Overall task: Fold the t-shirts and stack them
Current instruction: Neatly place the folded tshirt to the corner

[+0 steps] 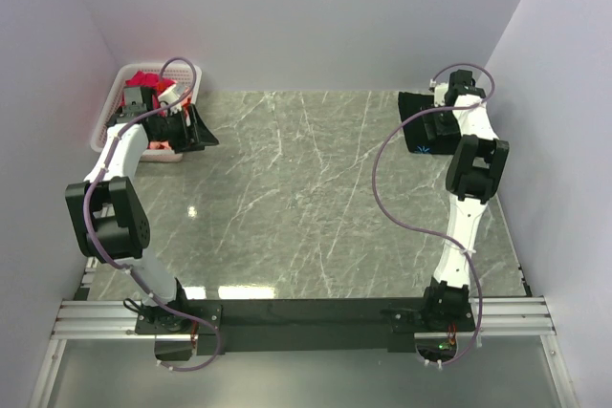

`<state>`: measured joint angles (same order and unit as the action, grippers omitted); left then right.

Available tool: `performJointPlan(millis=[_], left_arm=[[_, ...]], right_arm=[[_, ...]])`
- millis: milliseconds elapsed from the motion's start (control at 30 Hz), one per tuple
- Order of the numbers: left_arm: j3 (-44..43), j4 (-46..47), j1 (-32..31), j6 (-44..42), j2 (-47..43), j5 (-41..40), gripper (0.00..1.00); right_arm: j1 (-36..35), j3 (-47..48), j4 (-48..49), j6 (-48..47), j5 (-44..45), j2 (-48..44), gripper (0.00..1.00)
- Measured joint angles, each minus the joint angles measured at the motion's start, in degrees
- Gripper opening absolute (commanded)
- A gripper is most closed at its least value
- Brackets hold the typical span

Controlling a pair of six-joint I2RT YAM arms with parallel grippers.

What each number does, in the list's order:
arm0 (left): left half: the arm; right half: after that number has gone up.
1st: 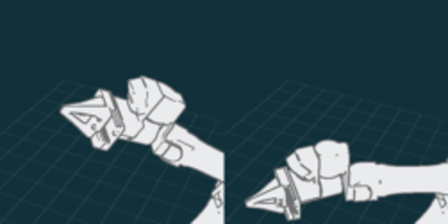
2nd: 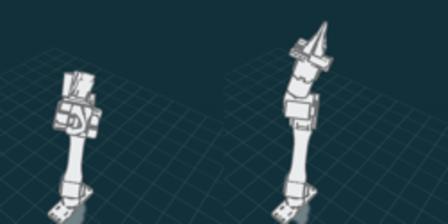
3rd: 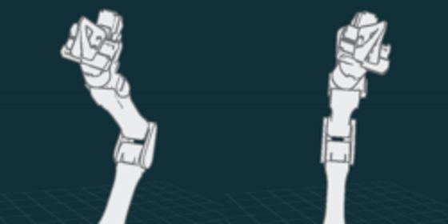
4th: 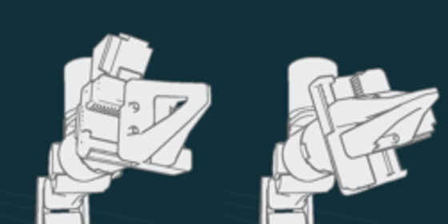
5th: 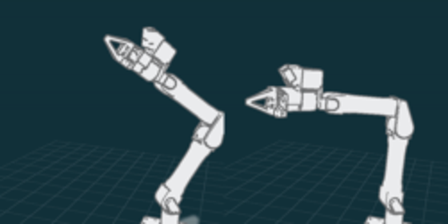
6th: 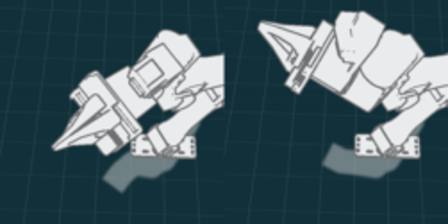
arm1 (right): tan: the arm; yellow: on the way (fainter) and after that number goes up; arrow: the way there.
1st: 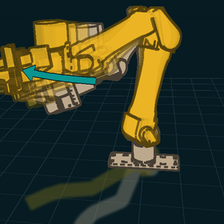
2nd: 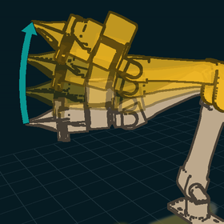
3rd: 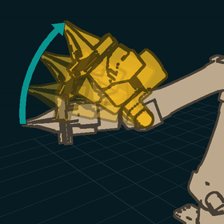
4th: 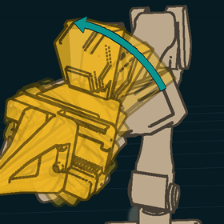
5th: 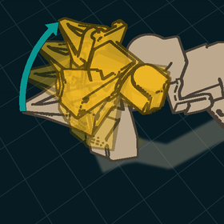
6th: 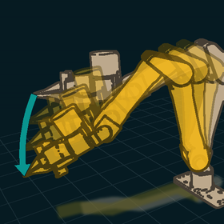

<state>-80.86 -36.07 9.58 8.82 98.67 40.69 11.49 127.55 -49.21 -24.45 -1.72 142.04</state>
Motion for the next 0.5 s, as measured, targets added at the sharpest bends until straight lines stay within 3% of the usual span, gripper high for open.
performJointPlan(millis=[500], left_arm=[[0.1, -1.0, 0.4, -0.6, -0.4, -0.1, 0.65]], right_arm=[[-2.2, 2.2, 1.7, -3.6, -1.1, 1.6, 0.84]])
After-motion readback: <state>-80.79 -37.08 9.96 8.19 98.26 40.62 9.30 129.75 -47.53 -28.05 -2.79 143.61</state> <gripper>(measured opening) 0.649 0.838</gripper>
